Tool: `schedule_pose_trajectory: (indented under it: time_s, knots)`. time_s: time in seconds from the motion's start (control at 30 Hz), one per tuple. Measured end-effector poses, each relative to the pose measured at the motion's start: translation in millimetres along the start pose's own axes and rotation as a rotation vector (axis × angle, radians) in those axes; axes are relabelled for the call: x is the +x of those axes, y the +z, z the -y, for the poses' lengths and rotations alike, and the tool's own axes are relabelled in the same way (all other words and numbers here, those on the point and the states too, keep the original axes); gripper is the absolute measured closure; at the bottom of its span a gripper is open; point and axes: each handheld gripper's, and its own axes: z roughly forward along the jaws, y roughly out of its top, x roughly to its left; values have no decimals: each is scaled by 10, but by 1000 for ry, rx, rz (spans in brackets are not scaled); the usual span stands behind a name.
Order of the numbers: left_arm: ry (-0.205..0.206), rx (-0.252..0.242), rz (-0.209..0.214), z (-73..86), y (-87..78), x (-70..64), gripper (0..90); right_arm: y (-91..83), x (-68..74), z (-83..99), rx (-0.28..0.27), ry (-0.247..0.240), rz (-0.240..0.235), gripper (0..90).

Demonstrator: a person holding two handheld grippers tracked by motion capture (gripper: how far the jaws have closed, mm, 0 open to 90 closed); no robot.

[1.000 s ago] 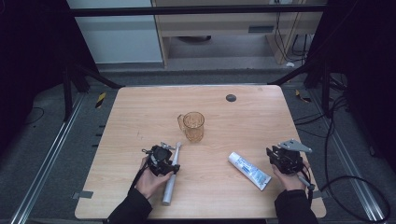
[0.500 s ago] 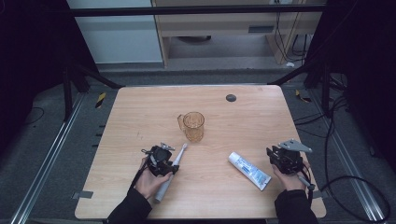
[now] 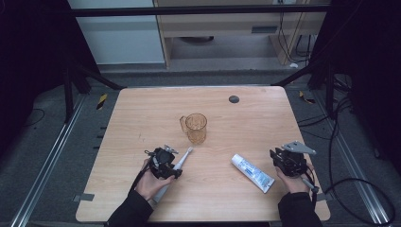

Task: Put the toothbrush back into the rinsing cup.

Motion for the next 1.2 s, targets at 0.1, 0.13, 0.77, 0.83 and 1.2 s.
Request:
schedule_pose_trajectory:
  time_s: [0.1, 0.13, 0.77, 0.83, 1.2]
  knots:
    - [14, 8, -12, -20, -18, -10, 566, 0, -1, 0, 0, 1, -1, 722]
    - [17, 9, -14, -25, -24, -13, 569, 0, -1, 0, 0, 0, -1, 722]
    - [0, 51, -37, -64, 34, 89, 662, 8, 6, -1, 3, 0, -5, 724]
    - [5, 55, -38, -69, 35, 85, 664, 8, 8, -1, 3, 0, -5, 724]
    - [17, -5, -38, -48, -131, 80, 668, 8, -7, 8, 6, 9, -6, 733]
